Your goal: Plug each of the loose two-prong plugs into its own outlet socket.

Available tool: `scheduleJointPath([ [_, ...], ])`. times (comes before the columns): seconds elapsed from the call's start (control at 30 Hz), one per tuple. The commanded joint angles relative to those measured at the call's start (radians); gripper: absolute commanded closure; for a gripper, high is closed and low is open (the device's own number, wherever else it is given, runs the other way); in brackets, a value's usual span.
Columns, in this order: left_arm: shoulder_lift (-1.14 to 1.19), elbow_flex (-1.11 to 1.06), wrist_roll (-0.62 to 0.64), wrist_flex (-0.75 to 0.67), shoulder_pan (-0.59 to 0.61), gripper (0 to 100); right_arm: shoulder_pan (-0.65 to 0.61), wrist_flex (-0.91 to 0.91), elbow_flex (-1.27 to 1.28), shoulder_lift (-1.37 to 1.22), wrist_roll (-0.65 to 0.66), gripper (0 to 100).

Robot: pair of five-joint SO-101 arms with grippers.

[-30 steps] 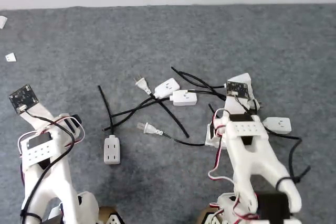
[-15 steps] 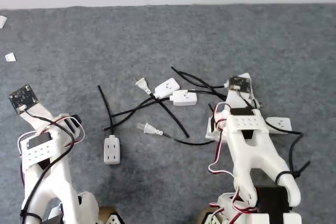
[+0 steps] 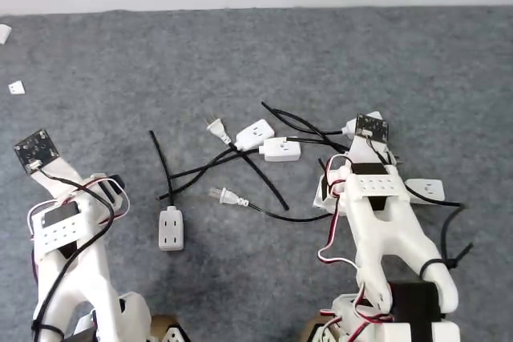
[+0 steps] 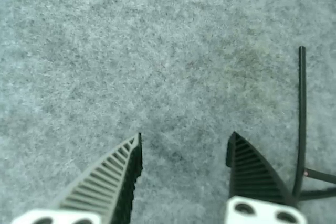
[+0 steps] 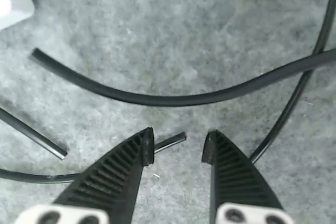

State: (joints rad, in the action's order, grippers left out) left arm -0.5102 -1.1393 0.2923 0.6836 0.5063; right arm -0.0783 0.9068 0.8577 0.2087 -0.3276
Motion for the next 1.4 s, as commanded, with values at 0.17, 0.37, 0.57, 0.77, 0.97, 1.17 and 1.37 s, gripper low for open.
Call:
scheduleJointPath([
  [0.17, -0.008, 0.028, -0.009, -0.029, -0.008, 76, -0.004, -0.05, -0.04, -0.053, -0.015, 91.9],
  [0.37, -0.008, 0.028, -0.009, -0.029, -0.008, 76, -0.005, -0.024, -0.089, -0.11, -0.014, 93.9],
  [0.57, -0.008, 0.028, -0.009, -0.029, -0.008, 76, -0.007, -0.025, -0.087, -0.11, -0.014, 95.4],
  [0.77, -0.008, 0.028, -0.009, -0.029, -0.008, 76, 0.001, -0.021, -0.089, -0.108, 0.014, 99.1],
  [0.97, -0.008, 0.03, -0.011, -0.031, -0.008, 76, -0.008, 0.039, -0.106, -0.028, 0.074, 99.1],
  [1.17, -0.008, 0.03, -0.011, -0.031, -0.005, 76, -0.024, 0.283, -0.232, 0.179, 0.255, 99.1],
  [1.37, -0.008, 0.028, -0.011, -0.031, -0.003, 76, -0.018, 0.615, -0.542, 0.34, 0.431, 99.1],
])
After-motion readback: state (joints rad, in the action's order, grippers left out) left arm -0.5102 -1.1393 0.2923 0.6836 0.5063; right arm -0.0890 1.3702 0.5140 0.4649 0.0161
